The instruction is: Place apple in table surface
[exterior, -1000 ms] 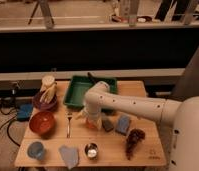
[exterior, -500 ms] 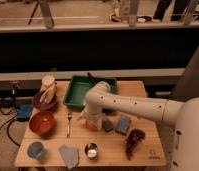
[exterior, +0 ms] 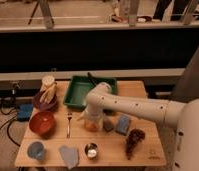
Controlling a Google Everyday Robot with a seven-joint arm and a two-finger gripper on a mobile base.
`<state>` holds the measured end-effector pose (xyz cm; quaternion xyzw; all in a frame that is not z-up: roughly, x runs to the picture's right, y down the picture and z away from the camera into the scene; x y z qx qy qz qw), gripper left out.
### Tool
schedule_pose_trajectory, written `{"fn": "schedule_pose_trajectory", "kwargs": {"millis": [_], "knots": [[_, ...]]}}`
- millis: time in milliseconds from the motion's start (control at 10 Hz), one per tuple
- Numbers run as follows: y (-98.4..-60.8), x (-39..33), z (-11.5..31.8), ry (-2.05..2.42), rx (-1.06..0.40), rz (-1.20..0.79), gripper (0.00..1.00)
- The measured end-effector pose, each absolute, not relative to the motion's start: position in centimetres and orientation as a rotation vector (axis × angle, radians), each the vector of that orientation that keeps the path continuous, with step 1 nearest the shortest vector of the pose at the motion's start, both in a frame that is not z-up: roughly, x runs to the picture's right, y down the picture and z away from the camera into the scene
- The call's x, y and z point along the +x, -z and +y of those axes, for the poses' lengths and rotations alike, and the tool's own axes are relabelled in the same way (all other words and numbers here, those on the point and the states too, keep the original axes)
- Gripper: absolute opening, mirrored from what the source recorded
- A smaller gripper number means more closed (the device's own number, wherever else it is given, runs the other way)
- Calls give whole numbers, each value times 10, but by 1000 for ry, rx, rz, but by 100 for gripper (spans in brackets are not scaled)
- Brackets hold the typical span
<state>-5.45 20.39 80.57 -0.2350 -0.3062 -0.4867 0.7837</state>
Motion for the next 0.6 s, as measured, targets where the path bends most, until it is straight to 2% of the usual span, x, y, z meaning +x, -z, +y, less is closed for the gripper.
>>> {"fn": "schedule_pose_trajectory", "kwargs": {"millis": [300, 600], "knots": [[-809, -54, 209, 1055, -506, -661, 80], [-793, -52, 197, 1055, -505, -661, 80]]}}
